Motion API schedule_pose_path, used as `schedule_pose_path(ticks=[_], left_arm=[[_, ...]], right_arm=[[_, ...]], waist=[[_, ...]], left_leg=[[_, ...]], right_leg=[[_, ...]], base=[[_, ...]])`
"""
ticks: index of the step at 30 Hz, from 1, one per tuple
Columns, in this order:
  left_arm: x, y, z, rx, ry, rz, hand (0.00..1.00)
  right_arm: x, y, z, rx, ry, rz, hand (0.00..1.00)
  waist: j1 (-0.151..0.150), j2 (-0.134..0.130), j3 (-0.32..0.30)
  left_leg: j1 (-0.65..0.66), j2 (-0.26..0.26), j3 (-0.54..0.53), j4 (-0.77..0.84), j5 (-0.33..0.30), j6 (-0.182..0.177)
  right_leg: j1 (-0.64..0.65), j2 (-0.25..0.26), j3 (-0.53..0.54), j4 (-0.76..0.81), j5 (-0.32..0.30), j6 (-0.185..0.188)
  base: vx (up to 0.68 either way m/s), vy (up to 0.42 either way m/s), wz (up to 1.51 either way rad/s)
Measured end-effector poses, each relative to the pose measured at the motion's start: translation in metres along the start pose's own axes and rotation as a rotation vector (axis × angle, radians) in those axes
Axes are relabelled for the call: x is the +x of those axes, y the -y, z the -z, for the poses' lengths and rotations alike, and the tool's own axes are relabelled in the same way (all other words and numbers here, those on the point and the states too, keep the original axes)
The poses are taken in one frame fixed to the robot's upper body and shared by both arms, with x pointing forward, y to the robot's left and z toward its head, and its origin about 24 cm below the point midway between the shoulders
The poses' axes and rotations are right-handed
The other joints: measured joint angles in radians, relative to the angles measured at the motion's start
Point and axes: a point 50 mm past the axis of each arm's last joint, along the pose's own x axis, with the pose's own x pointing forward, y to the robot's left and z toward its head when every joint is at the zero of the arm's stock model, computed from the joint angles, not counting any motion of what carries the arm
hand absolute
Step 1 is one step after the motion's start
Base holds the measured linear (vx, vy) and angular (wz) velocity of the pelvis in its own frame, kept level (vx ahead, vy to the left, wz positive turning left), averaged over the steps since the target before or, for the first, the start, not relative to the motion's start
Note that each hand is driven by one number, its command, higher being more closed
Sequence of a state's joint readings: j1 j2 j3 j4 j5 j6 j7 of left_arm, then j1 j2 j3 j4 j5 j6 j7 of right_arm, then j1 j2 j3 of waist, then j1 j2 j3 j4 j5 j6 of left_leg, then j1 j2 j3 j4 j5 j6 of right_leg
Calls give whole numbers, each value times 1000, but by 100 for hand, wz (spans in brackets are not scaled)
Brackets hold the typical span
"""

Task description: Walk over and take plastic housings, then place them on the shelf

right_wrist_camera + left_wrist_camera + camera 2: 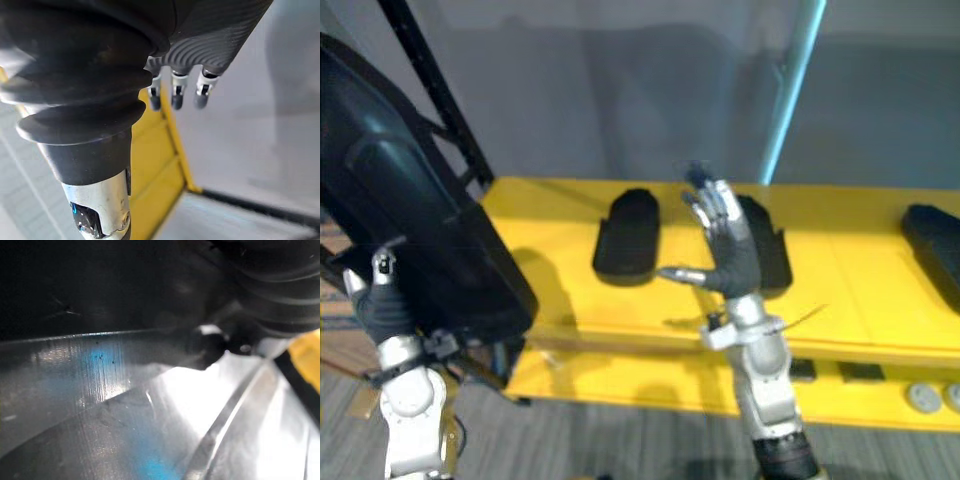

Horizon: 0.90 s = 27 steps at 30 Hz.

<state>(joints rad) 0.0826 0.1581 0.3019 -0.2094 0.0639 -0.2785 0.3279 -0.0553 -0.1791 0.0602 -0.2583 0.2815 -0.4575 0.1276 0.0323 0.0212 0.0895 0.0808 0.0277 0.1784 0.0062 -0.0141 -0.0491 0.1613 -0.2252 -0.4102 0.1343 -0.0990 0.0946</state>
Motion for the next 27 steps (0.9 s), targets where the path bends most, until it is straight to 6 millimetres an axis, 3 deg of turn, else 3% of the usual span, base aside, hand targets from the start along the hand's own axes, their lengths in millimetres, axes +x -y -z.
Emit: schedule_pose_path(ticks=[2, 5, 7, 11, 12, 13, 17, 19, 20, 21, 22, 23, 24, 25, 26, 27], left_arm=[[5, -4, 2, 55, 12, 14, 100], [16, -3, -2, 69, 35, 31, 100], [24, 3, -7, 35, 52, 28, 100], [29, 15, -11, -53, 56, 57, 100], [27, 17, -11, -78, 48, 60, 100], [21, 16, -8, -78, 27, 60, 100], [-10, 10, 3, -86, -79, 42, 100], [-18, 9, 2, -96, -93, 36, 100], [-20, 12, 0, -111, -90, 52, 100], [-21, 16, -5, -126, -65, 85, 100], [-21, 17, -7, -132, -48, 96, 100], [-21, 21, -11, -149, -27, 123, 100], [-22, 25, -14, -163, -13, 142, 100], [-23, 26, -16, -172, -3, 152, 100], [-22, 25, -21, -176, 18, 151, 100], [-22, 24, -23, -179, 28, 147, 100]], right_arm=[[-4, 6, 0, 1, -3, 36, 0], [-8, 1, 1, 72, -6, 39, 0], [-15, -18, 8, 146, -48, -9, 0], [-18, -45, 13, 236, -72, -78, 0], [-15, -46, 12, 236, -60, -84, 0], [-11, -46, 12, 236, -45, -90, 0], [0, -42, 16, 246, -32, -118, 0], [6, -41, 18, 247, -19, -134, 0], [7, -37, 19, 228, -23, -126, 0], [6, -31, 18, 192, -28, -114, 0], [5, -29, 19, 178, -35, -103, 0], [2, -25, 18, 149, -42, -90, 0], [0, -22, 18, 133, -49, -86, 0], [0, -21, 17, 130, -49, -85, 0], [3, -22, 15, 132, -31, -92, 0], [3, -22, 13, 134, -14, -93, 0]], waist=[[-12, 1, 0], [-18, -1, 0], [-20, -3, 1], [-27, -27, -2], [-23, -53, -5], [-15, -59, 12], [17, -31, 53], [25, -10, 69], [20, 1, 79], [14, 13, 82], [16, 13, 83], [7, 18, 83], [1, 22, 83], [5, 8, 86], [13, -5, 91], [11, 3, 88]], left_leg=[[17, -22, 12, -41, 17, 11], [22, -46, 23, -75, 26, 23], [19, -57, 5, -91, 20, 33], [-21, -46, -111, -75, 36, 44], [-48, -46, -149, -64, 57, 33], [-64, -41, -186, -46, 65, 29], [-112, -21, -258, 15, 65, 29], [-162, -18, -229, 50, 72, 25], [-187, -21, -163, 56, 96, 53], [-190, -13, -71, 27, 80, 114], [-193, 0, -19, 27, 64, 123], [-199, 22, 62, 34, 34, 128], [-200, 38, 89, 36, 15, 100], [-204, 39, 116, 46, -3, 72], [-221, 41, 125, 115, 17, 105], [-228, 65, 102, 182, 39, 103]], right_leg=[[-6, -19, 6, 0, 2, 7], [-27, -39, 22, 15, 5, 13], [-59, -50, 35, 84, -17, -23], [-53, -4, 152, 95, -12, -33], [-50, 10, 167, 86, -10, -34], [-34, 22, 157, 78, -10, -34], [8, 59, 110, 61, -11, -34], [31, 78, 62, 28, -15, -36], [50, 83, 7, 14, -25, -44], [57, 87, -41, 13, -36, -52], [60, 88, -63, 13, -38, -49], [70, 95, -93, 13, -38, -49], [71, 87, -103, 15, -40, -52], [69, 67, -99, 13, -52, -71], [64, 40, -57, 14, -97, -64], [64, 37, -30, 17, -130, -18]], base=[[-41, 110, -12], [-53, 112, -11], [-48, 72, 17], [53, -12, 88], [99, -65, 98], [121, -117, 102], [16, -124, 78], [-83, -68, 103], [-155, -16, 131], [-139, 0, 128], [-114, -27, 120], [-83, -37, 99], [-68, -1, 89], [-34, 86, 28], [29, 45, -17], [39, 18, -32]])
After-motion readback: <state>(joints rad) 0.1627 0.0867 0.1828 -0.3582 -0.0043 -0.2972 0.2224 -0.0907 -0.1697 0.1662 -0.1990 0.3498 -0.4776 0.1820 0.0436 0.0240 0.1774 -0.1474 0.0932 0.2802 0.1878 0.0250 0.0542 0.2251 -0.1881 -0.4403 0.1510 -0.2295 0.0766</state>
